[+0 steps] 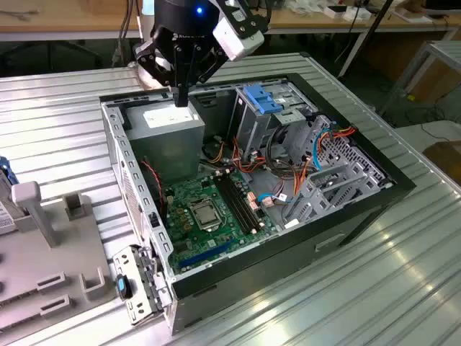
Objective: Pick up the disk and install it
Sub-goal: 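Reach for the disk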
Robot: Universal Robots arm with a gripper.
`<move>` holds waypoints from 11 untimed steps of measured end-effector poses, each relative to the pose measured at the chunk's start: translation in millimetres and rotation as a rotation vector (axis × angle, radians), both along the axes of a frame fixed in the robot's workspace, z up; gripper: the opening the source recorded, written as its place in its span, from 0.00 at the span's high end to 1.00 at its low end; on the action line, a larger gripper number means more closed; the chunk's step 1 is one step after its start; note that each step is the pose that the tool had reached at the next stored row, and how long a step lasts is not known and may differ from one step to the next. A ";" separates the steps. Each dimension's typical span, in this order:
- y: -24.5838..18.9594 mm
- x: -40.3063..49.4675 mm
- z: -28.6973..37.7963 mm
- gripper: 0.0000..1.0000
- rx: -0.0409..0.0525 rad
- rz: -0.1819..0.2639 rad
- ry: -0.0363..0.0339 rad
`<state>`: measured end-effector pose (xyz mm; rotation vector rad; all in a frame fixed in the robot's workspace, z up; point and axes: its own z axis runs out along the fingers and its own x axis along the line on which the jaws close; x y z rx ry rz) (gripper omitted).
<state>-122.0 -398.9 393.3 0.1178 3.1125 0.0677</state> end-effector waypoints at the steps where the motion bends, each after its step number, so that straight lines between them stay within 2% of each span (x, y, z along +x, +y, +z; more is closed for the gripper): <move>1: 0.0 -1.3 0.0 0.89 0.0000 0.000 0.0000; 11: 0.0 -9.3 0.0 0.89 0.0000 0.000 0.0000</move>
